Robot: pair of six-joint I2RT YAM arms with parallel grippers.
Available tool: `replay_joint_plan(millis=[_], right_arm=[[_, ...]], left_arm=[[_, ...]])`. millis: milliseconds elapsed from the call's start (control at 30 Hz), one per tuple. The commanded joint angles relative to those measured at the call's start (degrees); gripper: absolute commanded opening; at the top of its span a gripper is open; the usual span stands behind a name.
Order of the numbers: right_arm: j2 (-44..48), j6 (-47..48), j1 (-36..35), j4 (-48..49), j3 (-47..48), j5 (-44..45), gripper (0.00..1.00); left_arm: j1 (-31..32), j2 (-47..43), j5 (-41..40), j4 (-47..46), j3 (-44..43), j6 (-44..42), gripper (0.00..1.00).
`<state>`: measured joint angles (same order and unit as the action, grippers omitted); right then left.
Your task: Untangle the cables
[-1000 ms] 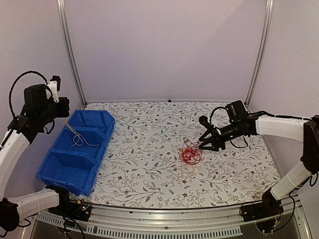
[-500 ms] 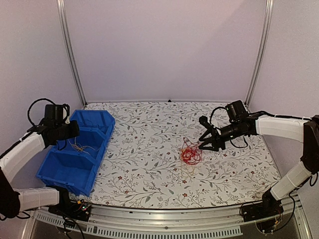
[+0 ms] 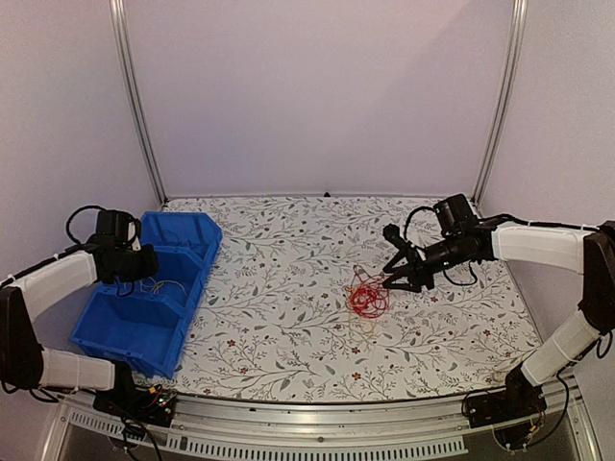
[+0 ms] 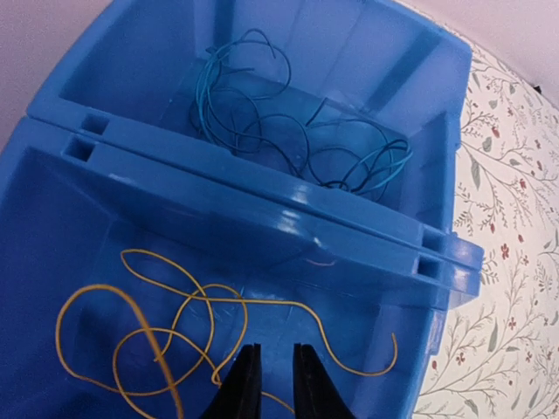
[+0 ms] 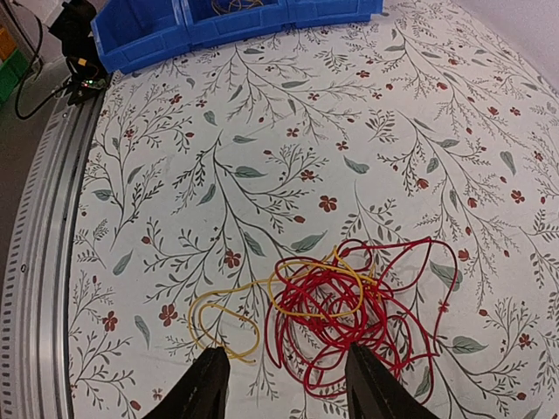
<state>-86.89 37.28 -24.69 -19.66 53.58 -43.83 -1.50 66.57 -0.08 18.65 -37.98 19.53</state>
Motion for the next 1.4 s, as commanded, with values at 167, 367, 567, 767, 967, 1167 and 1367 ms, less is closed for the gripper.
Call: replay_joint_plan(millis=[167,367,567,767,967,1167,1367], right_arm=[[-1.35,0.31,0.25,-1.13,1.7,-1.1,0.5],[-0.21,-1.38,1.34,-1.71,4.26,2.37,0.5],[-0.34,-4.11,6.34,-6.24,10.16,2.79,0.5],[-5.69,-1.4,6.56,-12.98,13.19,5.68,0.53],[-7.44,0.33,4.76,-15.07,12.93,5.82,0.56],[-6.07,3.71,-0.32,-15.53,10.71,8.89,0.56],[-2.86,6.24,-5.14,-14.69,6.46,11.33,0.54]], left_arm=[[-1.0,-3.01,3.13,4.81,-6.77,-1.69,0.31],[-0.88,-10.13,8.06,6.33,-13.81,-1.35,0.38],[4.2,-13.93,18.8,-3.9,-14.06,1.39,0.43],[22.37,-8.43,16.16,-10.46,-13.65,-1.39,0.49],[40.11,6.67,10.9,-15.6,-16.3,-6.32,0.53],[47.89,23.37,10.86,-22.81,-19.99,-3.42,0.52],[52.63,32.23,18.51,-30.37,-20.65,2.43,0.45]])
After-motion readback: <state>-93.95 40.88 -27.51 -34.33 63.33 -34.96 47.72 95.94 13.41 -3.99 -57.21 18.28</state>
